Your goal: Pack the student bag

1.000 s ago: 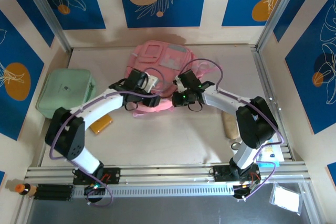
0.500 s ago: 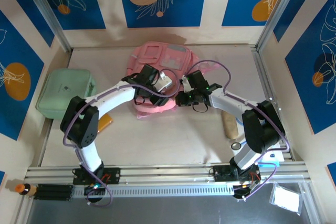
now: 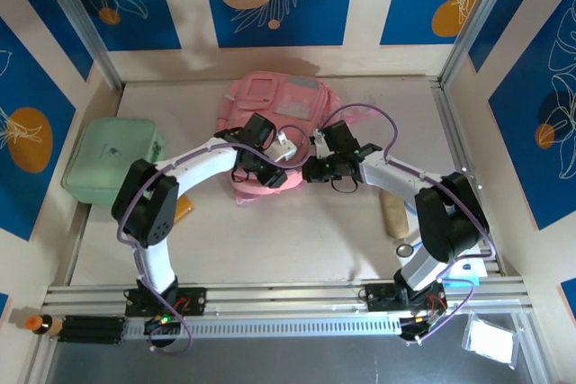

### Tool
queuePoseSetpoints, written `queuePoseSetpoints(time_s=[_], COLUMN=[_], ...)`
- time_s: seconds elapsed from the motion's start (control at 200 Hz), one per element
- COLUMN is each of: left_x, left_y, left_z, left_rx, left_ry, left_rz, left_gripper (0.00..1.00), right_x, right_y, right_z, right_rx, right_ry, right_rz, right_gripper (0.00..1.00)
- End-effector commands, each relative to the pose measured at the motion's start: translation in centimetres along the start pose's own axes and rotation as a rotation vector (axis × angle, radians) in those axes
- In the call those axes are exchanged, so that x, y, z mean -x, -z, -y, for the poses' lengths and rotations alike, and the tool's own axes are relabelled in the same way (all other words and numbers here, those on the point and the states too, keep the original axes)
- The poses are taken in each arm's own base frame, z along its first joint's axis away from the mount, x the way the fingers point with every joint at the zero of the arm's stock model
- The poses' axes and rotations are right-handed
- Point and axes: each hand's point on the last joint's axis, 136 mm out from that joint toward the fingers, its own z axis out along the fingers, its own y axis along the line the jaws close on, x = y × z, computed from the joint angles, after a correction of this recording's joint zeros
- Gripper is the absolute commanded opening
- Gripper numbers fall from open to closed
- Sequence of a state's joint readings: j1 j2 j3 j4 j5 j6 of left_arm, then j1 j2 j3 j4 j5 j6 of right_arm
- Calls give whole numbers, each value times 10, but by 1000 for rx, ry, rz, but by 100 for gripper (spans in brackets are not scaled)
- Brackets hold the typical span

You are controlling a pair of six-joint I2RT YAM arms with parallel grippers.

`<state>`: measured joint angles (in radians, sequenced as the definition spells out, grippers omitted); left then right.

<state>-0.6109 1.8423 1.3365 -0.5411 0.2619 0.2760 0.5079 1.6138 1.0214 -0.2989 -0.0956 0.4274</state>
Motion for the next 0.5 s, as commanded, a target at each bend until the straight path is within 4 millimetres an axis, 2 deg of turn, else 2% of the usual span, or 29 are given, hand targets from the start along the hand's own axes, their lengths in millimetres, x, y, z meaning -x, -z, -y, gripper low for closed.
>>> queuePoseSetpoints(time_s=[0.0,0.11,0.21,0.34,0.495], left_x=[3,7,16,31,32], left_y=[-2,-2,4,14,15], left_z=[8,13,20,24,16], left_rx=[-65,-94,-128,-137,-118], left_ry=[-29,-40,-41,-35,-5], left_rz=[-2,18,78,176,206], left_gripper=[30,17,8,2,0], right_x=[-2,-3,-7,-15,-24], right_y=[6,6,7,5,2], right_z=[-6,-6,-21,-40,-51], right_rx=[42,59,154,269,325], right_ry=[-9,-7,8,9,15], right_rz=[-1,-2,-10,-32,-54], right_gripper=[0,0,0,0,0])
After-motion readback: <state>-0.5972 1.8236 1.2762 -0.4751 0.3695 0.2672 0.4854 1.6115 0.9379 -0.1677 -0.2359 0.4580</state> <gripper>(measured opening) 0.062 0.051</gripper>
